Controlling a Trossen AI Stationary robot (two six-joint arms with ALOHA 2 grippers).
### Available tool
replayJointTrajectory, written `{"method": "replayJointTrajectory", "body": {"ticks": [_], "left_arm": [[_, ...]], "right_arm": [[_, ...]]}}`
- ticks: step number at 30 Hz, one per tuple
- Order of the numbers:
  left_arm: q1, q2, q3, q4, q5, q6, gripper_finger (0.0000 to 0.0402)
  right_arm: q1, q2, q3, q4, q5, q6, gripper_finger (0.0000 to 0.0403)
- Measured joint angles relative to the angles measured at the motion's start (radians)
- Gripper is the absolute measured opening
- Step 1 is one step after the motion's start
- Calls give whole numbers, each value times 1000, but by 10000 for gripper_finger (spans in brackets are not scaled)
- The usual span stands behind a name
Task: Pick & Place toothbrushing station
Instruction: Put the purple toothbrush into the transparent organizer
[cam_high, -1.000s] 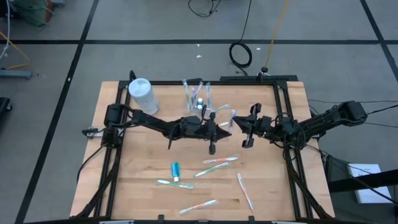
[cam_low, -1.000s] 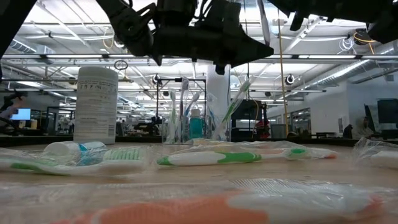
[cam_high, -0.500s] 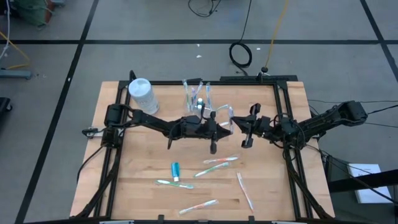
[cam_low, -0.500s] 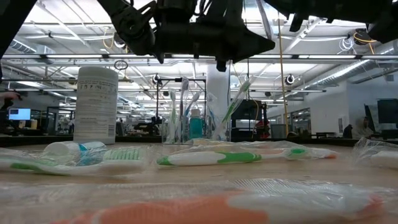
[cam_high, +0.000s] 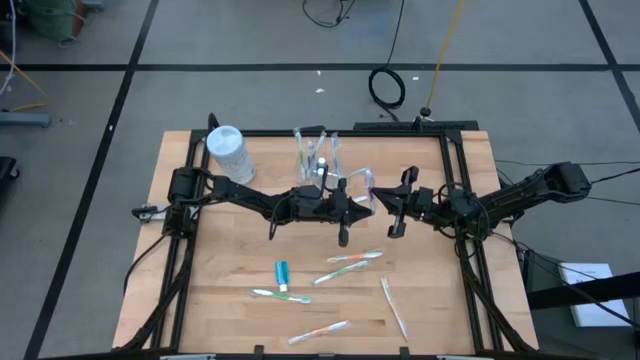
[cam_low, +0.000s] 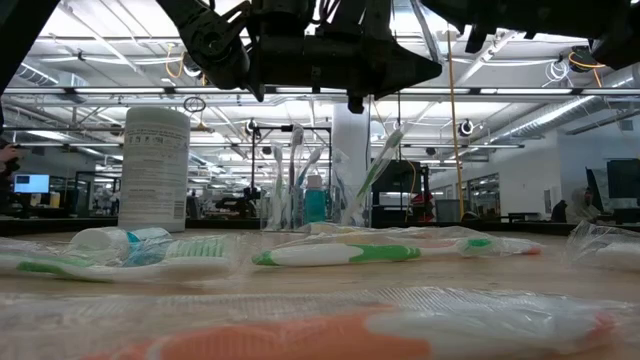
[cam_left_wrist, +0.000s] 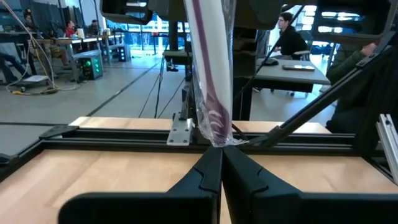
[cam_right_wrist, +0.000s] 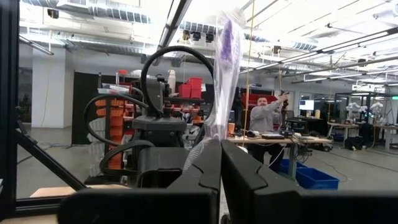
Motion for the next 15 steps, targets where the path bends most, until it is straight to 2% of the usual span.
{"method": "replayJointTrajectory", "body": {"ticks": [6, 11, 15], "left_arm": [[0, -11, 0, -14, -2, 26, 34], [3, -12, 1, -22, -4, 38, 96], [4, -12, 1, -48, -5, -10, 150]], "right_arm": [[0, 0, -1, 2, 0, -1, 0], [0, 1, -2, -11, 0, -2, 0], [0, -4, -2, -13, 0, -11, 0]]}}
